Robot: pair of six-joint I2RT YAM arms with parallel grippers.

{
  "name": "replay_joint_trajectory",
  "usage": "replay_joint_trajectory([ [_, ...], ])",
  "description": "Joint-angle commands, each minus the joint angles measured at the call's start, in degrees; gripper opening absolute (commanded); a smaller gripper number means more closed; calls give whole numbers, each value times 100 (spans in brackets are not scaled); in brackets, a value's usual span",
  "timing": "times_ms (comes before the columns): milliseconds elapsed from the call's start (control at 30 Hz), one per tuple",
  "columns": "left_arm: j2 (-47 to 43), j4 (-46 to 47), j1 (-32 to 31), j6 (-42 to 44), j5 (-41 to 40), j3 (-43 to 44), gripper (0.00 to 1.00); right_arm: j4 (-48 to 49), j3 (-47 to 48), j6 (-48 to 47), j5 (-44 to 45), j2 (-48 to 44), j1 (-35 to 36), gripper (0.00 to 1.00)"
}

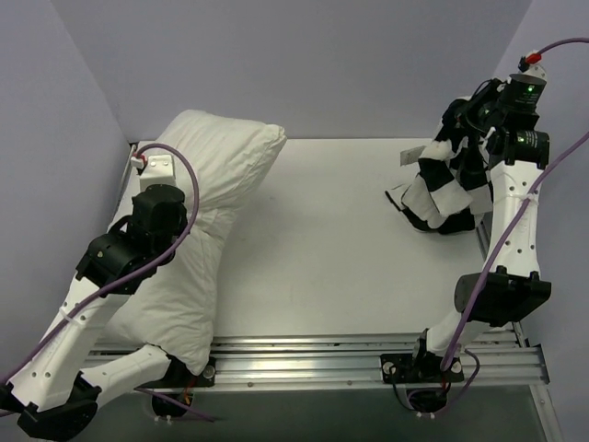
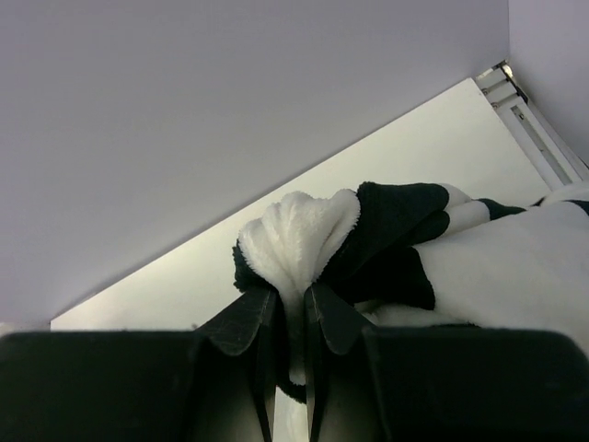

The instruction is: Remove the pillowcase from the pillow

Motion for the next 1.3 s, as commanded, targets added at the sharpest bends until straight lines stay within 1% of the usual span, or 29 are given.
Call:
replay_joint_trajectory([
  [0,179,731,155,210,-168,575,2,434,414,-168,-417,-5,-9,0],
  [133,531,1152,393,210,97,496,2,548,415,-203,-655,-259,8,0],
  [200,785,1399,638,176,281,487,2,627,152,-133,-742,-556,87,0],
  [233,874,1452,718,132,526,522,2,749,-15,-98,-760,-697,139,0],
  [267,962,1522,840,53,641,540,2,811,-469,-72,-752,-1021,297,0],
  [367,1182,1610,877,-149,818,505,2,961,-1340,-19,-769,-1550,657,0],
  [400,1174,1637,885,-202,879,452,2,979,-1970,-10,-804,-1943,980,0],
  [467,1104,1707,885,-316,1028,233,5,1119,-2676,34,-944,-2576,1385,0],
  [500,999,1716,894,-352,1081,154,14,1163,-3323,43,-1041,-2754,1814,0],
  [567,858,1672,912,-422,1143,-30,28,1155,-3890,95,-1261,-3184,2334,4],
  [600,709,1646,912,-449,1143,-84,43,1094,-4145,130,-1279,-3282,2616,5],
  [633,612,1576,912,-466,1152,-136,51,1006,-4652,174,-1297,-3387,3193,7],
  [700,314,1488,912,-528,1143,-277,67,944,-5190,411,-1332,-3572,3732,14],
  [733,199,1374,912,-537,1152,-304,79,857,-5689,516,-1332,-3616,4213,22],
  [800,-90,1216,912,-537,1152,-313,89,734,-6114,728,-1297,-3643,4647,30],
  [833,-188,1032,912,-519,1143,-287,94,724,-6290,763,-1262,-3661,4858,40],
  [867,-276,935,912,-476,1135,-260,96,724,-6535,781,-1149,-3722,5208,46],
  [900,-459,864,912,-432,1117,-208,97,611,-6599,764,-999,-3757,5342,52],
  [933,-557,716,921,-414,1091,-181,95,497,-6599,720,-798,-3801,5421,65],
  [967,-628,644,921,-370,1064,-155,94,400,-6486,659,-387,-3871,5448,69],
  [1000,-750,574,921,-352,1047,-128,94,199,-6389,510,-183,-3889,5449,74],
  [1033,-804,469,921,-326,1029,-67,94,84,-6249,422,80,-3898,5440,81],
  [1067,-848,416,921,-282,1038,-41,94,-5,-5908,334,362,-3863,5440,83],
  [1100,-892,363,921,-264,1029,-14,94,-136,-5731,263,886,-3828,5431,86],
  [1133,-901,267,921,-256,1020,4,94,-198,-5547,123,1127,-3767,5414,91],
  [1167,-909,231,921,-238,1020,21,94,-242,-5353,35,1468,-3610,5387,93],
  [1200,-910,205,921,-238,1020,13,94,-330,-4977,-70,1994,-3521,5291,96],
  [1233,-901,161,921,-229,1012,4,94,-383,-4782,-202,2251,-3416,5195,100],
  [1267,-909,152,921,-229,994,-40,94,-436,-4597,-273,2454,-3197,5054,100],
])
